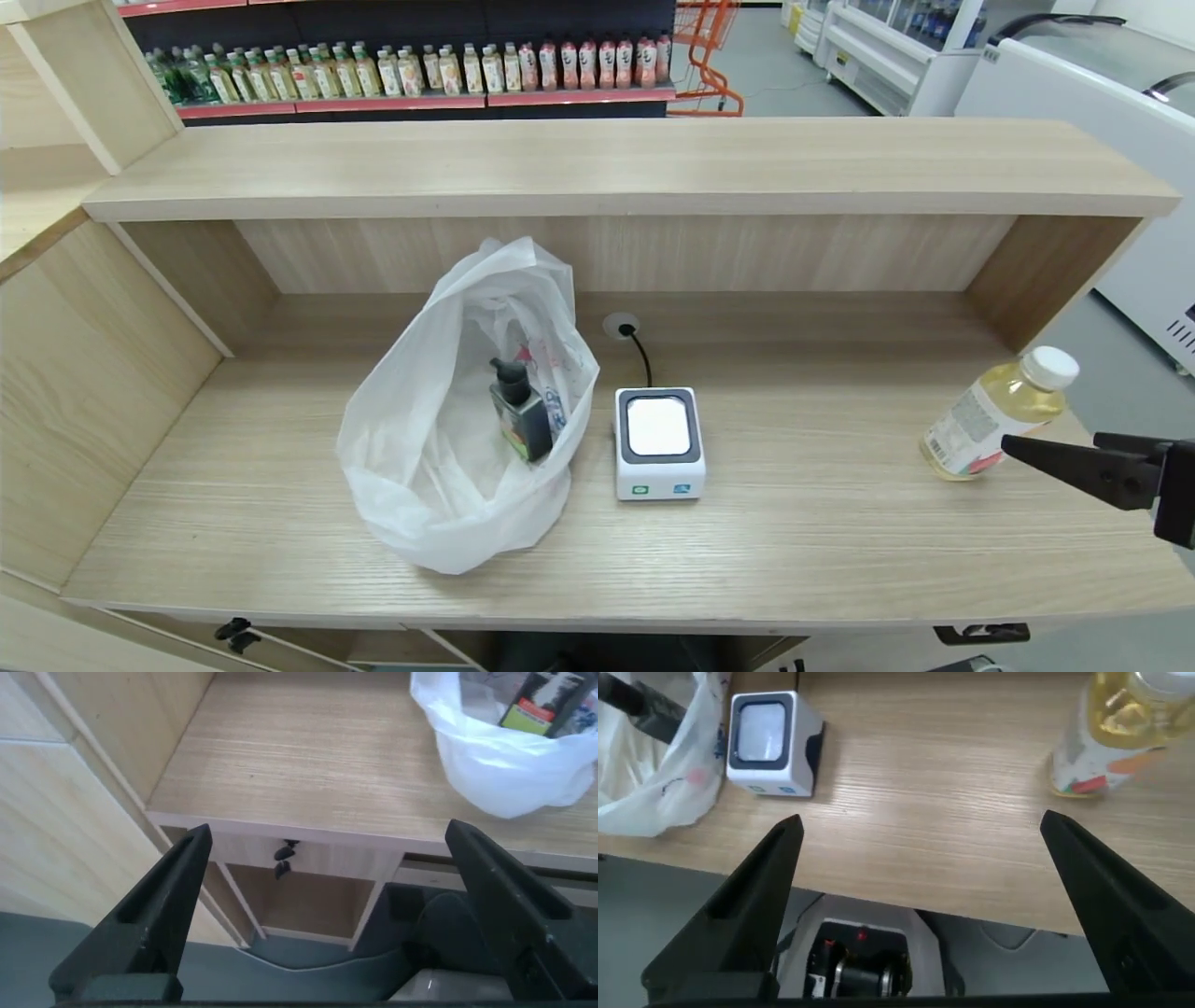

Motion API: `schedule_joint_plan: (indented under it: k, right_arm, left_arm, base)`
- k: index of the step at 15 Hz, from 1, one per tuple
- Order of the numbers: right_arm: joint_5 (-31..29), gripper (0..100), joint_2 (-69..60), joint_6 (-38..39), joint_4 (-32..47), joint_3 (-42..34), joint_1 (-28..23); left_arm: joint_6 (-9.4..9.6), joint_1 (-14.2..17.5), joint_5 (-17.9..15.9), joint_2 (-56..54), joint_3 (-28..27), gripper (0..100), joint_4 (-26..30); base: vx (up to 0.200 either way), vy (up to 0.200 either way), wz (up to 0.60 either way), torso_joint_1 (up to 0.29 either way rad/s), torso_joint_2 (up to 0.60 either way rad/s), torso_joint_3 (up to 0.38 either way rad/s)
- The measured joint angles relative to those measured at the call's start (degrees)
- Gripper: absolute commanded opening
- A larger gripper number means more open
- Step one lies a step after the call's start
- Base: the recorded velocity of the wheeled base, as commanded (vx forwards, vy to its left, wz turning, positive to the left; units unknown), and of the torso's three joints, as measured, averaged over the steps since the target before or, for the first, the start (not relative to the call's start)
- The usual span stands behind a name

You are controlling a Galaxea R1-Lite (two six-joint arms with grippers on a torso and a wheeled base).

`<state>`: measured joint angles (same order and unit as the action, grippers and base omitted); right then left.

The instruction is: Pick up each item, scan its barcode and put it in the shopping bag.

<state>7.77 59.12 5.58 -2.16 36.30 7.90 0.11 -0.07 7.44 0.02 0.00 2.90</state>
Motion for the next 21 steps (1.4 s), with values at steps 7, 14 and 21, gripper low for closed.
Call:
schedule_joint_plan:
  k: [7,14,21]
  right_arm:
    - [-7.52,100,-2.57,0.05,6.89,-0.01,-0.1]
    - [-20.71,100,-1.19,1.56,14.36,-0.52,-0.13]
    - [-23.66,100,13.42,5.39,-20.94,-8.47,1.88]
  left_arm:
    - [0.05,0.02,0.0,0.0,0.0,100,-0.01]
    - [0.13,-0.02,0.0,0.0,0.0,100,-0.01]
    - [0.13,0.02,0.0,0.0,0.0,100,0.0]
  base:
    - [0.0,-0.2,0.0,0.002,0.0,0.003]
    - [0.0,0.0,0.0,0.0,0.0,0.0]
    - [0.0,0.0,0.0,0.0,0.0,0.0]
